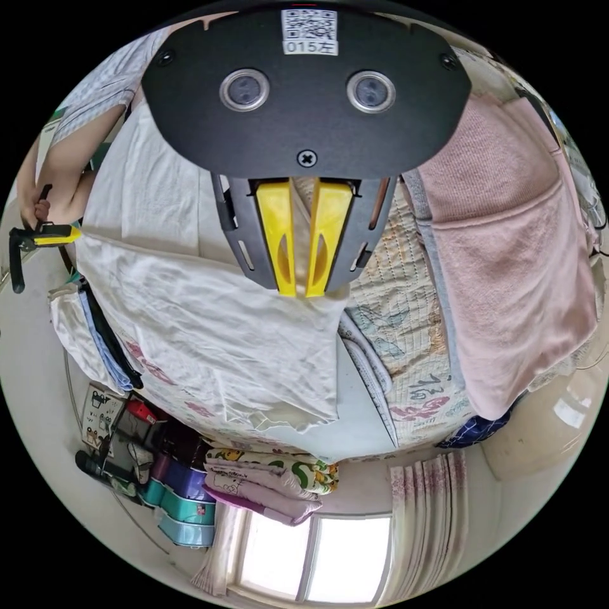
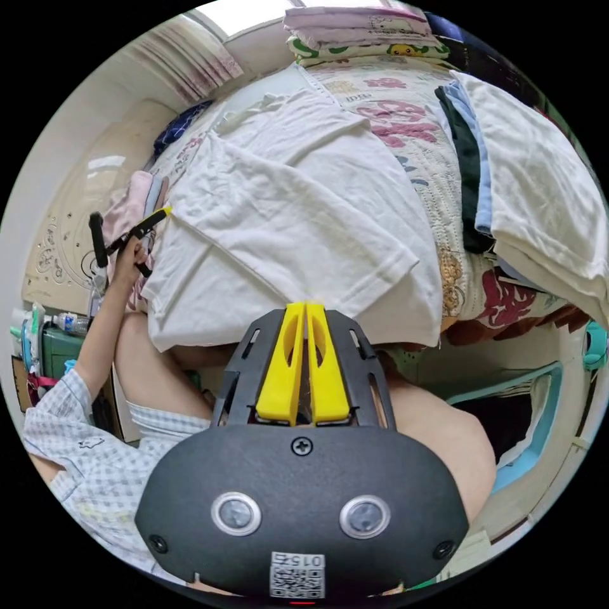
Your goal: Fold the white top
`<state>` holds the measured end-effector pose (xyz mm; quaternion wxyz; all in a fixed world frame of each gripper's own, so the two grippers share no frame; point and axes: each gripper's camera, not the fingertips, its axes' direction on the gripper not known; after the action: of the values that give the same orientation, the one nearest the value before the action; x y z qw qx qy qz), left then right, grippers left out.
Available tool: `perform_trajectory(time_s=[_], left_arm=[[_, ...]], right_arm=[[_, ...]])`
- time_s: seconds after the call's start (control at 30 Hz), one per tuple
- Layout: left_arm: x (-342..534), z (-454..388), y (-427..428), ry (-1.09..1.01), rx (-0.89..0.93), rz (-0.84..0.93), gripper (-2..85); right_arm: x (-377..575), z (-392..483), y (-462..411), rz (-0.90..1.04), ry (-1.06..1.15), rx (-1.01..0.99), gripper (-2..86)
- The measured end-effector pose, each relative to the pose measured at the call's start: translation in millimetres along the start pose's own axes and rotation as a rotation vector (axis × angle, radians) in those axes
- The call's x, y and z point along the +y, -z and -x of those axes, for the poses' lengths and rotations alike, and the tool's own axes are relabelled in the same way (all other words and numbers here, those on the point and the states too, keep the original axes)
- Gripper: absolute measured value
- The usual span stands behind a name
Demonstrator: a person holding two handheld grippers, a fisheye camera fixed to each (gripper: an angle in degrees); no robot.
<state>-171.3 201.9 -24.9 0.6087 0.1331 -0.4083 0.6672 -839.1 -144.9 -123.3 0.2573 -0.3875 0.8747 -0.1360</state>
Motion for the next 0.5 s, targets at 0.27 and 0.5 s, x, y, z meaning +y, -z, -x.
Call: perform_trajectory(time_s=[0.27,0.5], left_arm=[[6,27,0,0.030,0.023,0.011,1.7],[10,54,0,0.055,0.061,0.008,2.7]], right_arm=[[-28,-54,-33,-0.143,-0.040,-0.169,0.1],[-83,-47,-90,-0.164,0.069,-0.116,3.1]])
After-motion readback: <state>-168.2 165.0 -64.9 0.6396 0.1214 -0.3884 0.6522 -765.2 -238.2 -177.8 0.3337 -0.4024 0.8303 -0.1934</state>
